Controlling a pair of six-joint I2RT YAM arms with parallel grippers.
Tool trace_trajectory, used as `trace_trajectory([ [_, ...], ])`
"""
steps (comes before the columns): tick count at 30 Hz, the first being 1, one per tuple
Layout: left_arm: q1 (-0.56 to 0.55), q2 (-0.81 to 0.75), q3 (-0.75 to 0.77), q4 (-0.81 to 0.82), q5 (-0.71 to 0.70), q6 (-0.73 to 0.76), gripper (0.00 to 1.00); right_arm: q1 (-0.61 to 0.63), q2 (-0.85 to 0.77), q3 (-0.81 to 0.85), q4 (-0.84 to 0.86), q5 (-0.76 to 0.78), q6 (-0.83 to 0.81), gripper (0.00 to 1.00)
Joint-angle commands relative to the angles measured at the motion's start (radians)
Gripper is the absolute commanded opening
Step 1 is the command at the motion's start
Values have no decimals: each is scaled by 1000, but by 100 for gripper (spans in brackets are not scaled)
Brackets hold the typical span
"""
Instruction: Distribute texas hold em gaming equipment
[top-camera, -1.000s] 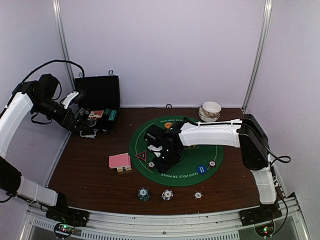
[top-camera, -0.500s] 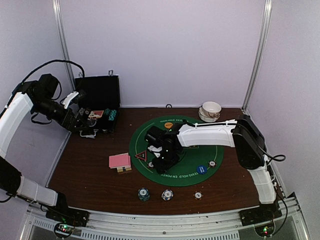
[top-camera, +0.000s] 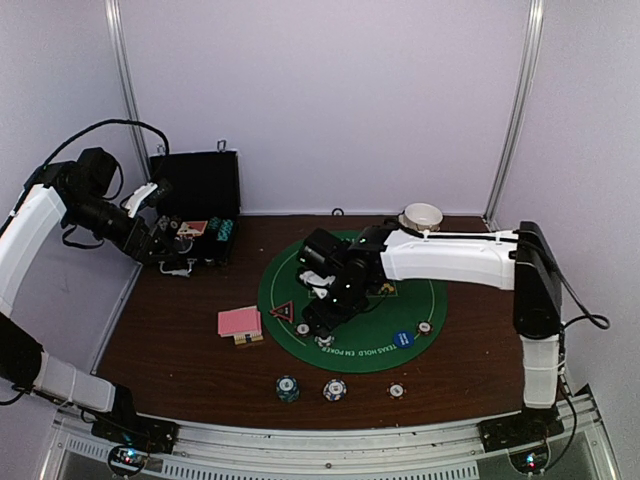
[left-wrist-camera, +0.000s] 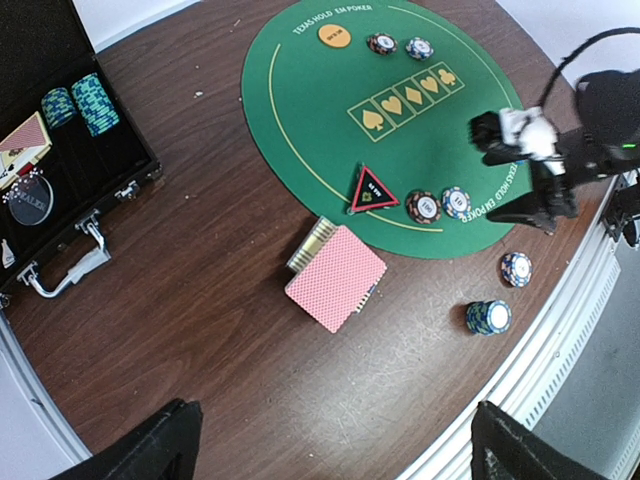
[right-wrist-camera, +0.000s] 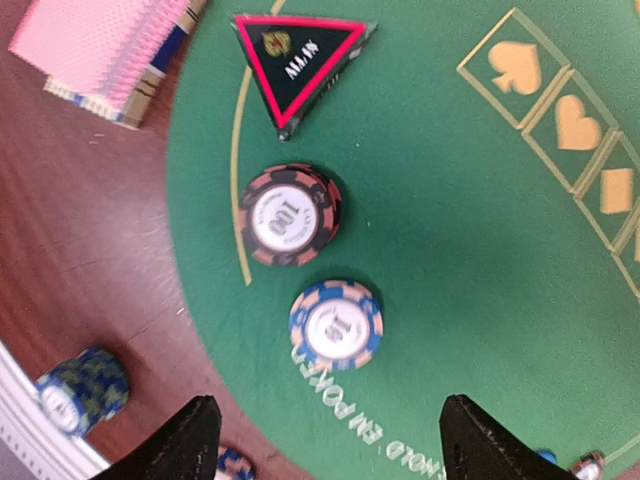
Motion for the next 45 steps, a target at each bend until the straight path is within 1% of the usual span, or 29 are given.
trace_trajectory([
  [1, -6, -1, 21, -5, 27, 0, 98, 59, -136, -72, -34, 49, 32, 82],
  [6, -7, -4, 9, -4, 22, 5, 98, 110, -233, -150, -30, 71, 78, 93],
  [12, -6, -9, 4, -4, -4, 20, 98, 135, -281, -189, -24, 72, 104, 99],
  [22, -6, -8, 10, -3, -11, 20, 98, 173, -309, -234, -14, 64, 127, 99],
  [30, -6, -15, 10, -24, -31, 26, 98, 252, -325, -328, 41, 61, 173, 100],
  [36, -6, -20, 10, -35, -23, 28, 98, 288, -273, -341, 56, 50, 176, 100],
  [42, -7, -17, 17, -38, -16, 25, 98, 277, -209, -335, 74, 43, 145, 99],
  [45, -6, -12, 25, -40, -16, 24, 98, 263, -170, -324, 83, 31, 132, 96],
])
